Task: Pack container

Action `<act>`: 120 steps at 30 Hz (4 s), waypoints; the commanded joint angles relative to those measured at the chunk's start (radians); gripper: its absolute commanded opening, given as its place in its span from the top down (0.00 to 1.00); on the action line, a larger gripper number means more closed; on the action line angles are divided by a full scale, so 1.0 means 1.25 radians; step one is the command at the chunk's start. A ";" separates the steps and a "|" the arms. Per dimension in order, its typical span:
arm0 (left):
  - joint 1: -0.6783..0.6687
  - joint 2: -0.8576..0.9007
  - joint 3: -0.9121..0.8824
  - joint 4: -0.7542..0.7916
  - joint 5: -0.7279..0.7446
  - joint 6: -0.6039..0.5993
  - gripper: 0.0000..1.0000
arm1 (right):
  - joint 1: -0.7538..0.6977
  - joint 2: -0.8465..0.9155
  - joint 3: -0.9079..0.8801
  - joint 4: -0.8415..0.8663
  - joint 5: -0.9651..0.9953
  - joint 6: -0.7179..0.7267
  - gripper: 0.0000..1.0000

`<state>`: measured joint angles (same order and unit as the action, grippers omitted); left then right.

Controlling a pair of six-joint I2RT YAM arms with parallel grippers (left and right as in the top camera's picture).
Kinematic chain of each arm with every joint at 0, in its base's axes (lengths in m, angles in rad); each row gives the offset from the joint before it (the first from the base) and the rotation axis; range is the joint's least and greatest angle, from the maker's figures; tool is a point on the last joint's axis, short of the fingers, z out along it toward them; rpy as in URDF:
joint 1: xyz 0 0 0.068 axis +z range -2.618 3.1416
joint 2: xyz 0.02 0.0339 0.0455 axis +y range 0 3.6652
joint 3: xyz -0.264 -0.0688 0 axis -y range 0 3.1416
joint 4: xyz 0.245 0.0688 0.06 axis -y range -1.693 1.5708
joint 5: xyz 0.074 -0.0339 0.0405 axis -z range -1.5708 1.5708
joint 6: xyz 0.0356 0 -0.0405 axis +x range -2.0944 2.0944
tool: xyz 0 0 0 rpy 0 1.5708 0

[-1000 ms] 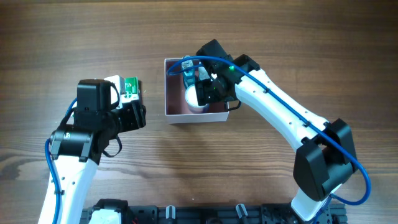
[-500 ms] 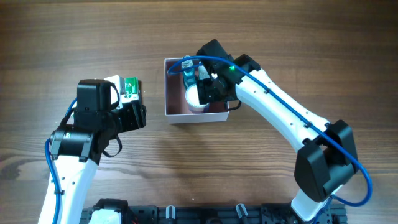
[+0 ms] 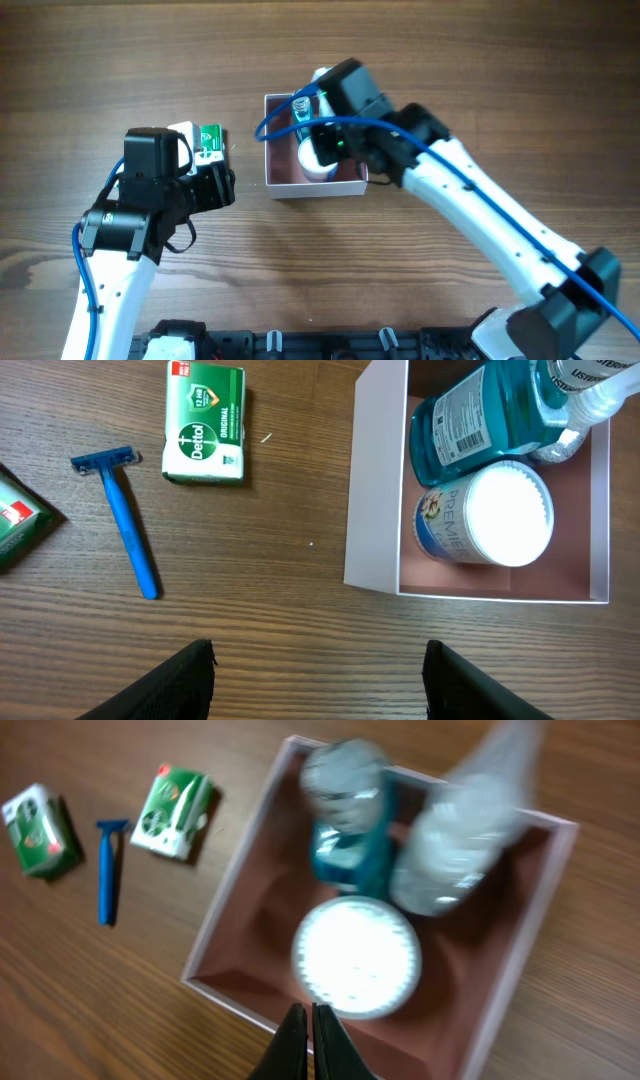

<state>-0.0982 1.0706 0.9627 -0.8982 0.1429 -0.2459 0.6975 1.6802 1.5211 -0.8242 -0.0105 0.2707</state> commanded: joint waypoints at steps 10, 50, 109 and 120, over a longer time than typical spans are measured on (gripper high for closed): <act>-0.004 0.004 0.017 -0.001 -0.004 0.002 0.33 | 0.031 0.140 0.002 0.053 0.038 0.055 0.96; -0.004 0.004 0.017 -0.002 -0.004 0.002 0.32 | 0.047 0.269 0.002 0.123 0.015 0.029 0.96; -0.004 0.009 0.079 -0.038 -0.027 -0.009 0.00 | -0.384 -0.267 0.001 -0.288 0.054 0.092 0.00; -0.003 0.211 0.374 -0.040 -0.119 0.002 0.00 | -0.475 -0.260 -0.033 -0.294 0.021 0.011 0.00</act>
<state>-0.0982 1.2121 1.3613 -0.9714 0.0261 -0.2489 0.1059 1.3445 1.4925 -1.1912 0.0479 0.3378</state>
